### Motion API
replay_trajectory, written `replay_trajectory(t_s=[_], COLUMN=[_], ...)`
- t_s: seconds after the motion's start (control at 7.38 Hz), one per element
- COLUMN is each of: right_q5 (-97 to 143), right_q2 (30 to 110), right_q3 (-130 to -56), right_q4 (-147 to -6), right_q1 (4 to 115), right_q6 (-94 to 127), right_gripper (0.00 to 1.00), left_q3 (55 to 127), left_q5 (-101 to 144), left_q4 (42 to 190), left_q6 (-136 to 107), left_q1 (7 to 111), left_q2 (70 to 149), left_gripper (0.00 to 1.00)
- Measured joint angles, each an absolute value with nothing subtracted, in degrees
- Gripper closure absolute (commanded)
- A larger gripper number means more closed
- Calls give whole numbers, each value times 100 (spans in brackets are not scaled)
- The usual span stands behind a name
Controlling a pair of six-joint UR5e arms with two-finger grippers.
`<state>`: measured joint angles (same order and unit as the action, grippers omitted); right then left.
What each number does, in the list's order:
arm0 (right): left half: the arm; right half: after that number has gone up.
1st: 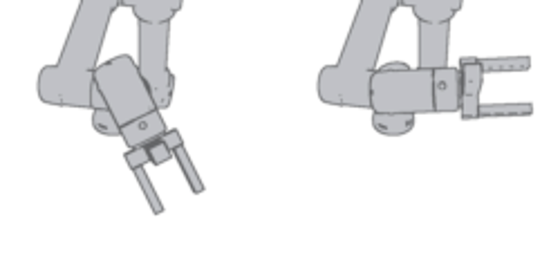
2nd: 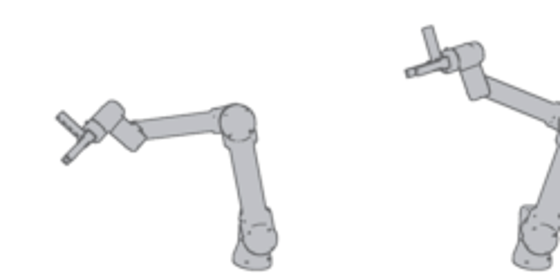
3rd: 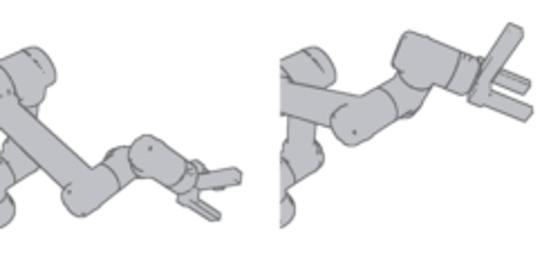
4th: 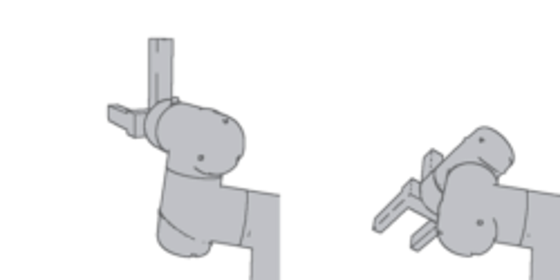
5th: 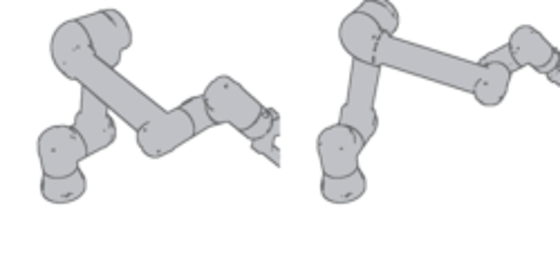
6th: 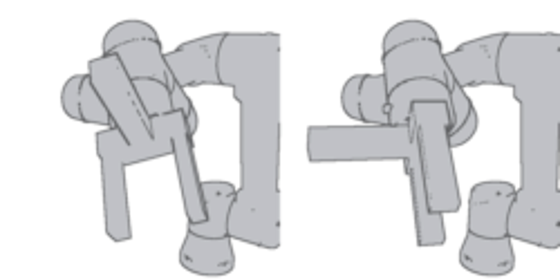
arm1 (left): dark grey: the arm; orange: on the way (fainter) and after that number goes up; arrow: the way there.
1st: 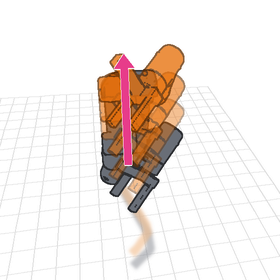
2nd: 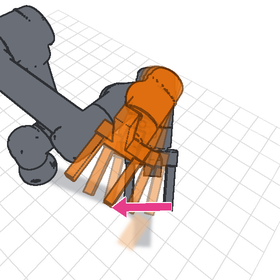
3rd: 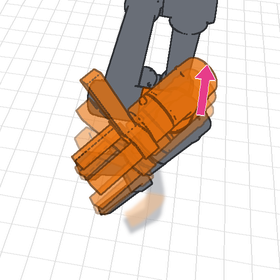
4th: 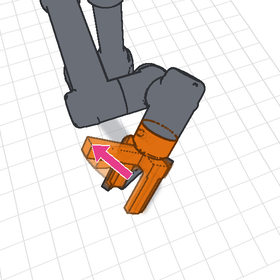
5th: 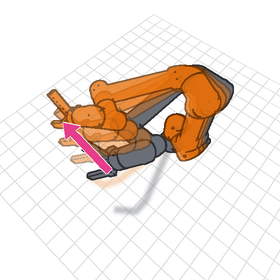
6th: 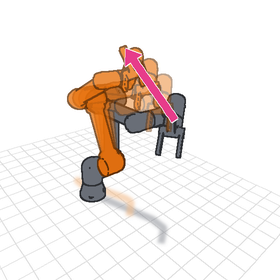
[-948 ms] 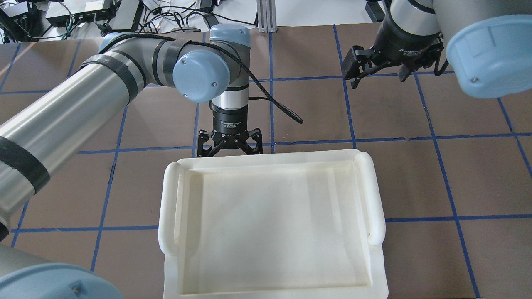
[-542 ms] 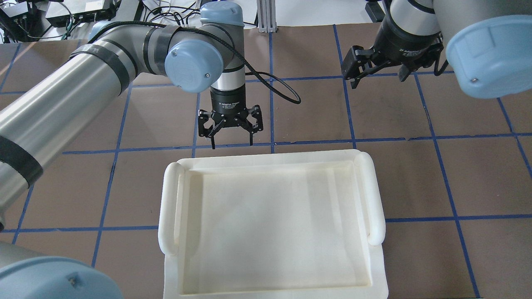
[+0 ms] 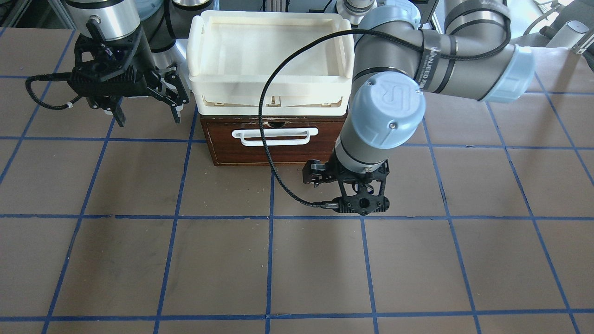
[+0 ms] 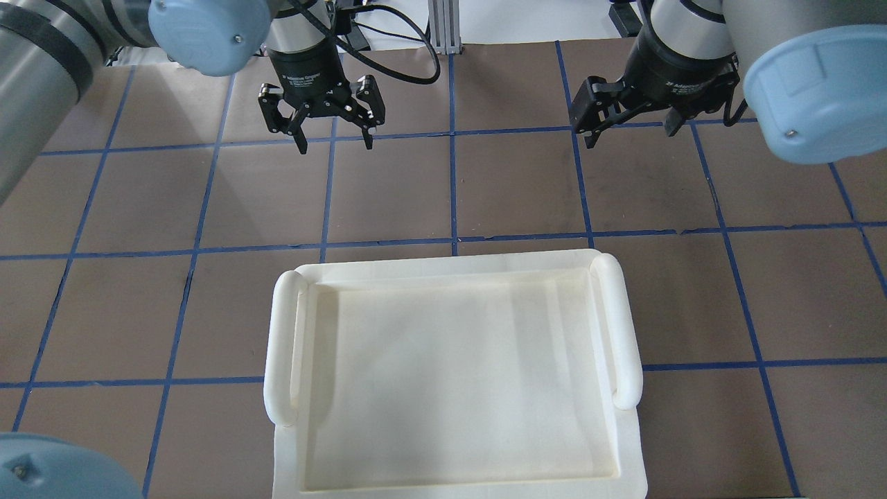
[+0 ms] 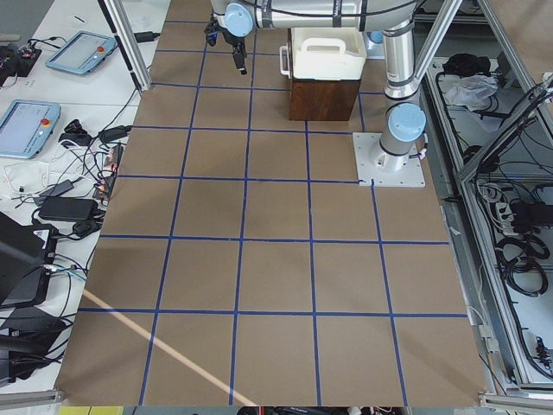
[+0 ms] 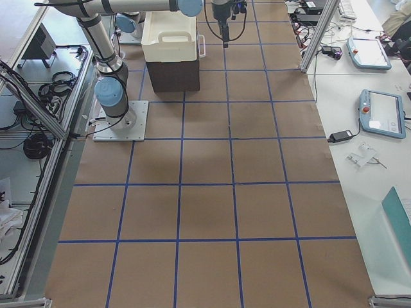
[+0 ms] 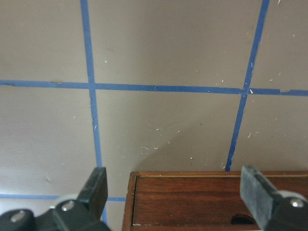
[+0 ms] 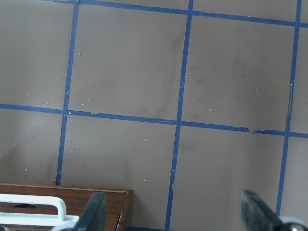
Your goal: Put scissors in drawer and close it
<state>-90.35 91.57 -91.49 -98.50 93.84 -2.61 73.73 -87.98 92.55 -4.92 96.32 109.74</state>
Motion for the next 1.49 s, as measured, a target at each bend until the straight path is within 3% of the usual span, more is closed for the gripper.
replay_trajectory(t_s=[0.54, 1.08, 1.49], right_q5=[-9023, -9017, -9027], right_q2=[9153, 9150, 9149], right_q3=[-9149, -9149, -9149], right_q4=[-9844, -9847, -9849], right_q1=[9386, 9387, 9387], right_q6=[-264, -263, -264], right_gripper=[0, 0, 0], left_q3=[7463, 8396, 8698], left_q5=[-8884, -9072, -9079], left_q4=[9164, 8865, 8834], left_q6=[844, 933, 932], left_q1=[8946, 8655, 8532], left_q2=[10055, 9266, 8983], left_gripper=[0, 0, 0])
